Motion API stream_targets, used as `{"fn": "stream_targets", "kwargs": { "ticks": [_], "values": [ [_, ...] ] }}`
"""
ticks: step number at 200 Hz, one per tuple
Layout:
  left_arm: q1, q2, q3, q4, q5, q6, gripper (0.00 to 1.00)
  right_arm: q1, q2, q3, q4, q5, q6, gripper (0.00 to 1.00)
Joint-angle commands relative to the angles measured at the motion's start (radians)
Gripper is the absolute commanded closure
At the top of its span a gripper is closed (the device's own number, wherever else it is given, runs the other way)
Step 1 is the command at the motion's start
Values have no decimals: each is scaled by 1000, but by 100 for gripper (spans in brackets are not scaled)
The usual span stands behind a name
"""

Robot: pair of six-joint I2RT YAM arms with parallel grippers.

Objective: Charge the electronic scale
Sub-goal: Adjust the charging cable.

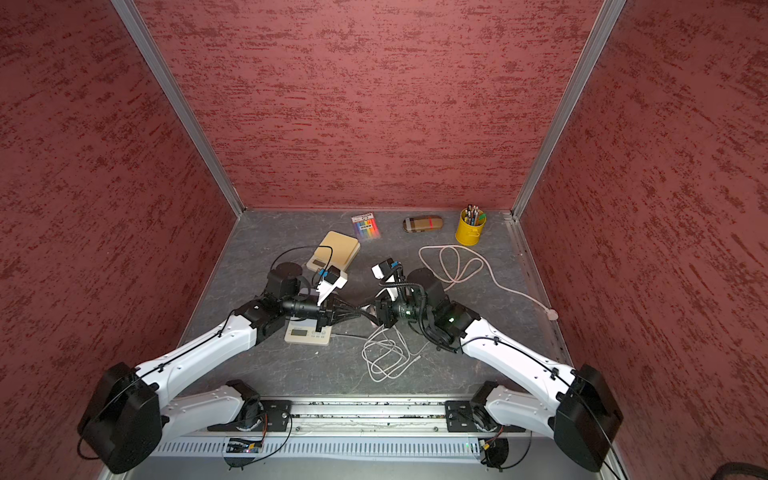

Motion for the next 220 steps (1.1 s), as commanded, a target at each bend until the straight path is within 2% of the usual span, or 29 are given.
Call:
{"fn": "stream_targets", "kwargs": {
  "ticks": [1,19,30,44,62,109,130,145,163,183,202,210,220],
  "values": [
    [-76,-38,17,-54,-308,71,100,-4,-26,49,-19,179,218,48],
    [-175,-57,0,-43,-587,123,100,-3,-65,11,18,213,407,51],
    [-226,-61,-12,-19,-716,152,100,-1,-96,-24,42,242,519,55],
    [-280,-60,-19,4,-836,190,100,13,-124,-49,37,289,594,57],
    [-339,-59,-26,37,-948,233,100,41,-133,-40,-10,356,628,56],
    [-409,-67,-45,101,-1065,294,100,92,-35,-25,35,352,675,53],
    [-433,-82,-55,116,-1108,321,100,105,6,-9,49,351,677,56],
    [-445,-96,-64,129,-1117,341,100,105,18,-6,61,356,675,64],
    [-461,-112,-82,148,-1134,367,100,107,24,-2,76,361,674,83],
    [-480,-122,-103,175,-1156,408,100,105,24,-6,99,352,684,99],
    [-499,-117,-117,201,-1177,454,100,105,24,-1,108,339,683,100],
    [-502,-111,-114,200,-1178,465,87,105,23,-2,112,335,682,100],
    [-505,-108,-109,194,-1172,467,60,105,21,-1,114,332,673,100]
  ]
}}
